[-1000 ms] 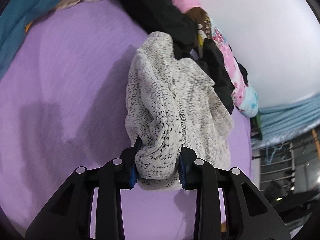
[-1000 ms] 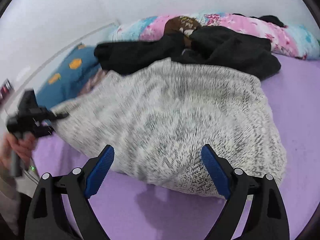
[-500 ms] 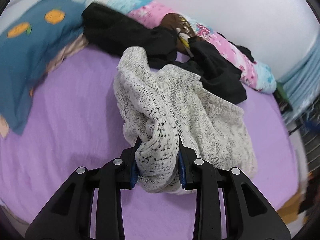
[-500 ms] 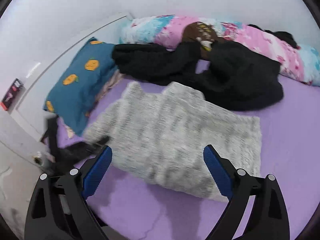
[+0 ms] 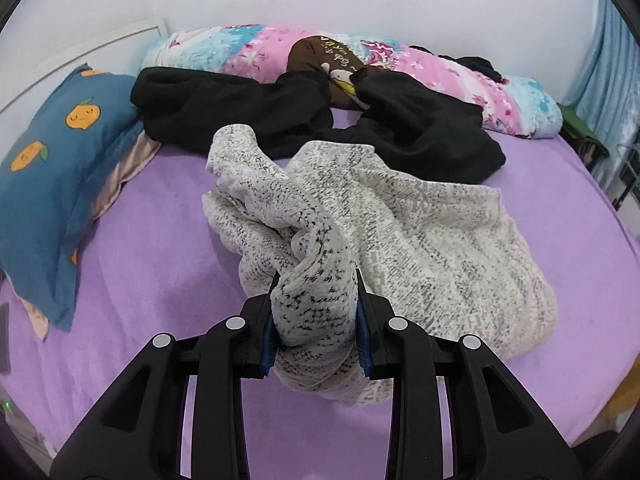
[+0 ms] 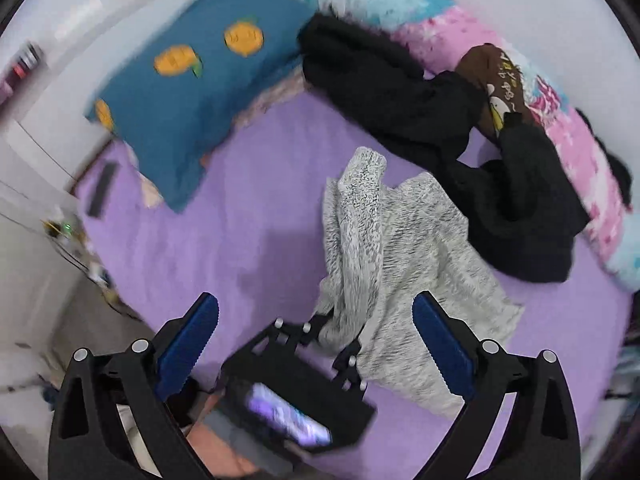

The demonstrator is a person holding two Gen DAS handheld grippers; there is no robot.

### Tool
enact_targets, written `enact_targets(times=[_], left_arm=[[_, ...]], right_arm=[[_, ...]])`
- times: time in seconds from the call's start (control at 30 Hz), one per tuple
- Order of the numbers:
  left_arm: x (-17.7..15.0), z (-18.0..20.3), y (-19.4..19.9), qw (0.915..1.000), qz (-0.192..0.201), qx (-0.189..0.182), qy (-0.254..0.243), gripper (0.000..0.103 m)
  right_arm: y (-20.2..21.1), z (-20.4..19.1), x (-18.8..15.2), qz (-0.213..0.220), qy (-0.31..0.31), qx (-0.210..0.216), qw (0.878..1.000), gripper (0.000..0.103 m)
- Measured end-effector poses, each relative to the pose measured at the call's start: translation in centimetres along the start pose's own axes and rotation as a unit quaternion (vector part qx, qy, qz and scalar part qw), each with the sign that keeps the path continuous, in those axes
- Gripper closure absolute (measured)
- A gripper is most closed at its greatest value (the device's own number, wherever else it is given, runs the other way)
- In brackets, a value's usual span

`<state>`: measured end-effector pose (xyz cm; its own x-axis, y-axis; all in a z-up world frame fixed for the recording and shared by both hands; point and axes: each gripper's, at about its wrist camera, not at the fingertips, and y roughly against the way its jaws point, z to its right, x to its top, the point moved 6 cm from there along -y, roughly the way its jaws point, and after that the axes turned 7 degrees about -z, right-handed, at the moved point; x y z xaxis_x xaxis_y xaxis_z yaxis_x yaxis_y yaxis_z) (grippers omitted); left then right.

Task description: Fold large clothes

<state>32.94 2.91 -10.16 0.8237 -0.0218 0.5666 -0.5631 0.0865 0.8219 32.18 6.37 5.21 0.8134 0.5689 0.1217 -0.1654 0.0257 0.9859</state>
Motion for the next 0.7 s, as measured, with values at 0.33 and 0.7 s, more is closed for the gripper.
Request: enact_targets(times=[0.33, 0.7], left_arm=[[0.7, 0.9, -0.8, 0.9994, -0.004, -0.032, -0.009, 0.074], [1.1, 2.1, -1.3, 0.9978, -0.01, -0.063, -0.02, 0.074]], right_arm=[[-11.7, -1.1, 5.8, -0.209, 0.067, -0.152, 0.964, 0.007], [-19.3, 1.1, 6.6, -0.325, 0.073, -0.189, 0.924, 0.007]])
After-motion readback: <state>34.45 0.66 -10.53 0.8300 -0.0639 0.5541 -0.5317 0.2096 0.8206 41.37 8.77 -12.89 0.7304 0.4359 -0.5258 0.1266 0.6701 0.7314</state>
